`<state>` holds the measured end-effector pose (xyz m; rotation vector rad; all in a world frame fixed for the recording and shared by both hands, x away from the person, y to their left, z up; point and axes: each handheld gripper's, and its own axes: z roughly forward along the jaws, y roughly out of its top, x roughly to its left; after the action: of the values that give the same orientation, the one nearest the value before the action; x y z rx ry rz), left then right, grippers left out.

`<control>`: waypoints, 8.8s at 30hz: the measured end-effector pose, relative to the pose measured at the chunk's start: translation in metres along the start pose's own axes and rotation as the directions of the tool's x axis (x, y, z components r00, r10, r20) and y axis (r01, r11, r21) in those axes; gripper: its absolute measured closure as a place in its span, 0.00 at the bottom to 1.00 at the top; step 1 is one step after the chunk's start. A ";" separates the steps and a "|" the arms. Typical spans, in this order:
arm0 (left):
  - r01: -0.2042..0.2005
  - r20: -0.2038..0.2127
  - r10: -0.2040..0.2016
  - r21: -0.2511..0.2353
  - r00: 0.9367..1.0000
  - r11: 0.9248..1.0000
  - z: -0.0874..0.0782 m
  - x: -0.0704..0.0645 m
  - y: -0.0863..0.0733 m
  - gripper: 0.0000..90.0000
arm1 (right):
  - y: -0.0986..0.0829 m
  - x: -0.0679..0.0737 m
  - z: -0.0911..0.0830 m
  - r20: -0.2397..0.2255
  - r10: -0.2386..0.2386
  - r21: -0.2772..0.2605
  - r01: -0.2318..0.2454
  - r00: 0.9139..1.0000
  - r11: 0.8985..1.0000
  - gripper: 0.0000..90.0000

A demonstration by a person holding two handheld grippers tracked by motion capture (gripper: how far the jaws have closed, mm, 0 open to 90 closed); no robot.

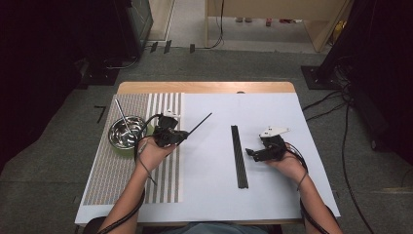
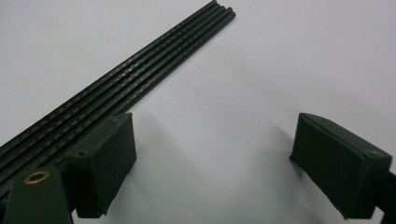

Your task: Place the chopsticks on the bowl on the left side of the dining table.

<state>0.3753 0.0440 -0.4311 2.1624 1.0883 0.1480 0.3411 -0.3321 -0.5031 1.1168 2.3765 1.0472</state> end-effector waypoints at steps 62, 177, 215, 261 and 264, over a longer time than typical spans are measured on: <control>0.084 -0.054 -0.086 -0.032 0.995 0.996 -0.050 0.058 -0.015 0.97 | 0.000 0.000 0.000 0.000 0.001 0.000 -0.001 1.000 1.000 0.15; 0.151 -0.170 -0.174 -0.141 0.970 0.979 -0.100 0.133 -0.064 0.66 | 0.000 0.000 0.000 0.000 0.001 0.000 -0.001 1.000 1.000 0.15; 0.038 -0.115 -0.054 -0.141 0.992 0.989 -0.072 0.074 -0.022 0.36 | 0.000 0.000 0.000 0.000 0.001 -0.001 -0.001 1.000 1.000 0.15; -0.044 -0.080 0.033 -0.138 0.996 0.989 -0.023 0.027 -0.013 0.32 | 0.000 0.000 0.000 0.002 -0.001 -0.001 0.001 1.000 1.000 0.15; -0.044 -0.075 0.034 -0.146 0.997 0.988 -0.020 0.023 -0.012 0.32 | 0.000 0.000 0.000 0.002 0.000 0.000 0.000 1.000 1.000 0.15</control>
<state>0.3745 0.0770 -0.4284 2.0600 1.0418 0.3169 0.3410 -0.3320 -0.5031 1.1171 2.3749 1.0462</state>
